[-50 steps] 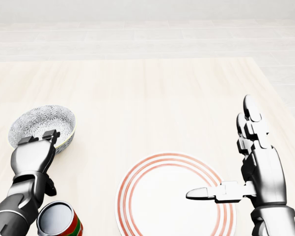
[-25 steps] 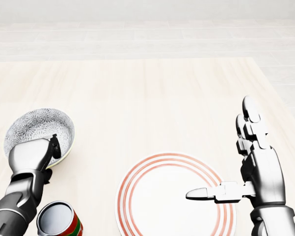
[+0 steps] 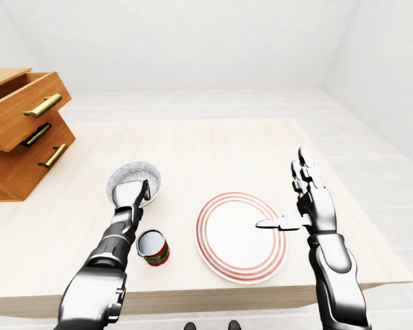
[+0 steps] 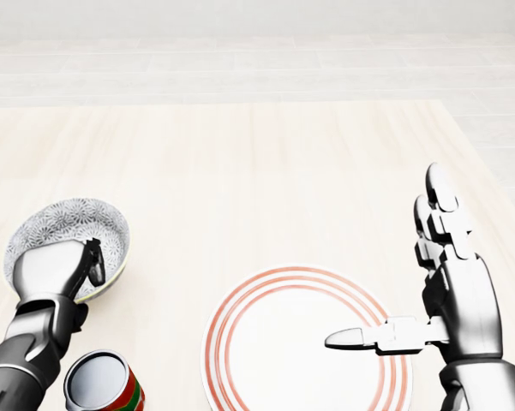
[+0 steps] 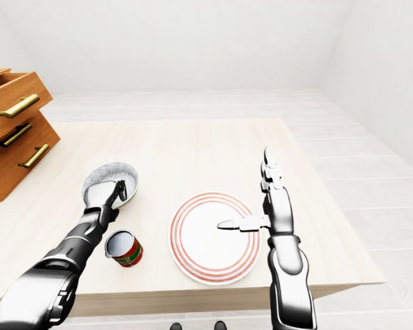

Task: Put the bowl on the plate.

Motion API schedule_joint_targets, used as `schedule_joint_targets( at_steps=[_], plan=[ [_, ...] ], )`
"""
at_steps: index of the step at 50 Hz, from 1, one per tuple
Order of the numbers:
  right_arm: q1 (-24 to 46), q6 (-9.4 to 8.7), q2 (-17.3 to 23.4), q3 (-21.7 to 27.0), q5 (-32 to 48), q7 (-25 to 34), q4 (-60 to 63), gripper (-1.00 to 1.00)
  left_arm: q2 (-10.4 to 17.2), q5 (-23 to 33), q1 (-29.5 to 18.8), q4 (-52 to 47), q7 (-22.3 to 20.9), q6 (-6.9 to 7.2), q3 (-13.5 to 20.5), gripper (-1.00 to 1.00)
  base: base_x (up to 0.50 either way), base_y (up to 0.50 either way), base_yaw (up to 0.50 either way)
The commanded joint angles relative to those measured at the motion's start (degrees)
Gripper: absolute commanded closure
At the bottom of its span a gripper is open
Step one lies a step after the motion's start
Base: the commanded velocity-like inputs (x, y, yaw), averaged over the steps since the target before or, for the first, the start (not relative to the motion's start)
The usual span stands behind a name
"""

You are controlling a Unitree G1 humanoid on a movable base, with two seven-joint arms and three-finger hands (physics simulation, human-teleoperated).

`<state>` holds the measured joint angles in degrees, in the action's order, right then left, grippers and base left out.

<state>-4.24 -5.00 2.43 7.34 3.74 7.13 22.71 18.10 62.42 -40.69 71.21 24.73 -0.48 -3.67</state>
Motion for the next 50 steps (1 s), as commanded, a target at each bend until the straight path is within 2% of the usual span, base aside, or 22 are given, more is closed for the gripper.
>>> schedule_joint_targets(
  at_steps=[1,12,24,32,34,35,38,41,50],
  plan=[
    [-0.18,0.00,-0.04,0.33,-0.16,0.12,1.22,-1.00,0.91,-0.80,0.27,-1.86,0.56,-0.46,0.54,1.00,0.00,0.00,0.00],
    [-0.62,0.00,-0.15,0.59,-0.44,0.36,2.06,-1.00,2.27,-1.56,0.51,-9.11,-3.12,0.46,1.91,1.00,0.00,0.00,0.00],
    [-0.76,0.00,-0.05,1.30,-1.04,0.65,2.44,-1.00,2.92,-1.18,2.17,-20.89,-9.56,3.10,3.67,1.00,0.00,0.00,0.00],
    [-1.16,0.00,-0.10,1.60,-1.34,0.89,3.30,-1.00,2.02,0.10,5.19,-30.79,-14.36,4.74,4.62,1.00,0.00,0.00,0.00],
    [-1.49,0.00,-0.14,1.53,-1.27,1.00,3.61,-1.00,1.32,-0.70,6.11,-32.68,-17.45,4.27,4.93,1.00,0.00,0.00,0.00],
    [-1.68,0.00,-0.17,1.54,-1.23,1.04,3.83,-1.00,1.03,-0.21,6.54,-34.12,-17.58,4.76,4.87,1.00,0.00,0.00,0.00],
    [-1.83,0.00,-0.19,1.67,-1.34,1.22,4.25,-1.00,0.86,0.68,6.48,-35.20,-17.39,4.95,4.93,1.00,0.00,0.00,0.00],
    [-2.21,0.00,-0.23,1.78,-1.35,1.43,5.09,-1.00,0.40,0.85,6.80,-38.39,-19.50,5.43,5.31,1.00,0.00,0.00,0.00],
    [-3.15,0.00,-0.49,2.13,-1.35,1.98,6.91,-1.00,-0.90,2.61,8.30,-45.60,-23.37,5.48,5.35,1.00,0.00,0.00,0.00]
  ],
)
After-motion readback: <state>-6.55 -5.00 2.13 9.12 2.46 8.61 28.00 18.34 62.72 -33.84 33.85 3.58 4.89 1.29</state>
